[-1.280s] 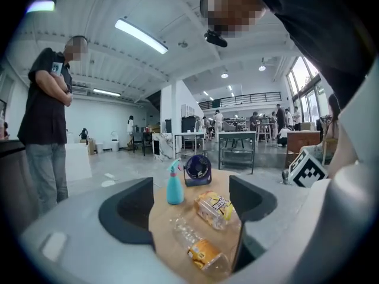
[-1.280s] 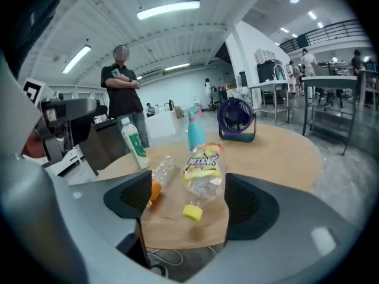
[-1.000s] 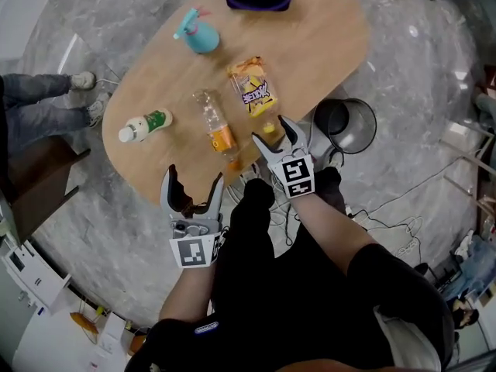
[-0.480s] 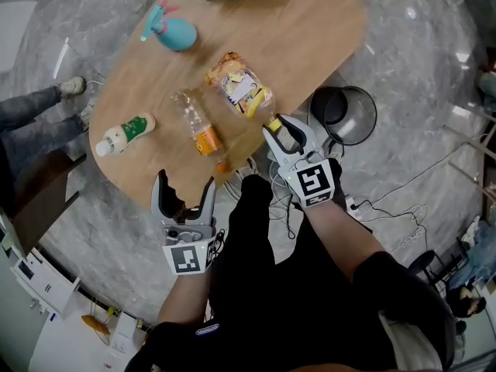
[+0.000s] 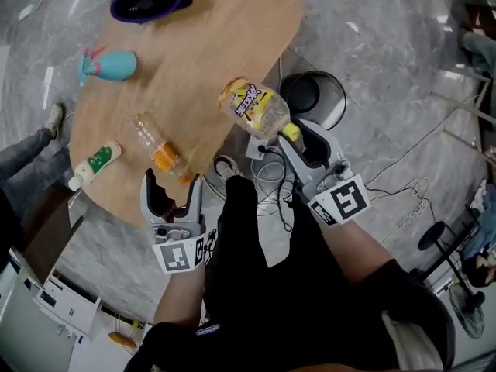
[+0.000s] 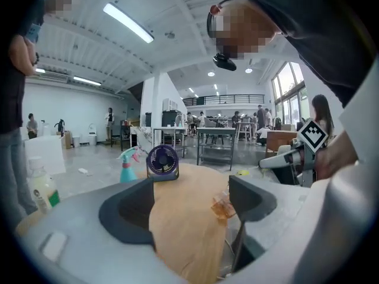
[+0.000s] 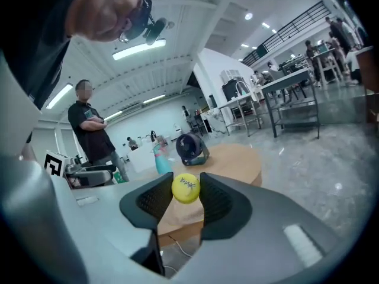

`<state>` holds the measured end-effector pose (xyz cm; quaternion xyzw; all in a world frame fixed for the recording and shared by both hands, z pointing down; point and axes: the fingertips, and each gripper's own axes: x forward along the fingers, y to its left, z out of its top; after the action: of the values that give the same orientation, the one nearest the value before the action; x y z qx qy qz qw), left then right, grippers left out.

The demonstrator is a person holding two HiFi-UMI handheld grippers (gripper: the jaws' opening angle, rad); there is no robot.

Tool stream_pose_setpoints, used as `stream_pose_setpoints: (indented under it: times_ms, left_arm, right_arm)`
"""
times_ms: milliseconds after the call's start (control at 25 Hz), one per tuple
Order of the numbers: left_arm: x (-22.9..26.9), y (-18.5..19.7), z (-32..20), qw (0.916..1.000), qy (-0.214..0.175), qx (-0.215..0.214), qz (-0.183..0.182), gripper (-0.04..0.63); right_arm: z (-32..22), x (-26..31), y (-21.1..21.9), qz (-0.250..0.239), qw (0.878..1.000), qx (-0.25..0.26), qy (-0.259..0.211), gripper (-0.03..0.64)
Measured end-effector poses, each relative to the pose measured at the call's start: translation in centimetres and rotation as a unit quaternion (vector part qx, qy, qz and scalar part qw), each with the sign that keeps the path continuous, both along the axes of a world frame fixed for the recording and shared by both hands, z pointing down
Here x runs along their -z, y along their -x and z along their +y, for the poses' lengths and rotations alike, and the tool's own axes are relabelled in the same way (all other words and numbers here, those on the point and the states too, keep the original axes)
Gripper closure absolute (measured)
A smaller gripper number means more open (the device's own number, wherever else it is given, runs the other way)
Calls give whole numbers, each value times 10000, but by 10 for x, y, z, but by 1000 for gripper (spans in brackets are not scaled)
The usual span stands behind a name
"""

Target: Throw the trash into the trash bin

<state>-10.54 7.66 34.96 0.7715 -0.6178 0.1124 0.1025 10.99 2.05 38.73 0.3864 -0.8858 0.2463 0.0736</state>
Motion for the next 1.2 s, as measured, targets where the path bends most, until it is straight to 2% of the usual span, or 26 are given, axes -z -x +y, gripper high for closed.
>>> stream_pose_setpoints:
  times_ms: [120,200,320,440,560,800,960,1200]
  left_arm:
    - [4,-33,-17,9998,-32,-171,43,193]
    - [6,-54,-26,9995,-79,-291,51,193]
    - [7,-87,-36,9987,-136,-490,11,193]
    - [-2,-108,-38,9981,-162,-579,-123,193]
    - [-20,-115,-41,9980,-137,-552,-265,193]
    - [-45,-116,-44,9989,-42,-388,-266,195]
    - [-53,-115,-38,9990,-4,-348,-263,195]
    - [-60,-102,-28,9992,10,-301,-257,195]
  right_arm:
    - [-3,8,-60,96,9994,-324,-6,451]
    - [-4,-1,-98,333,9984,-459,-1,451]
    - [-5,-44,-147,860,9948,-520,133,450]
    - [-3,-107,-170,1346,9891,-389,452,450]
    - [-4,-152,-172,1605,9847,-189,656,449]
    - [-4,-214,-163,1826,9782,169,978,449]
    - [-3,-258,-157,2100,9694,394,1207,449]
    - [5,-306,-137,2556,9542,848,1306,449]
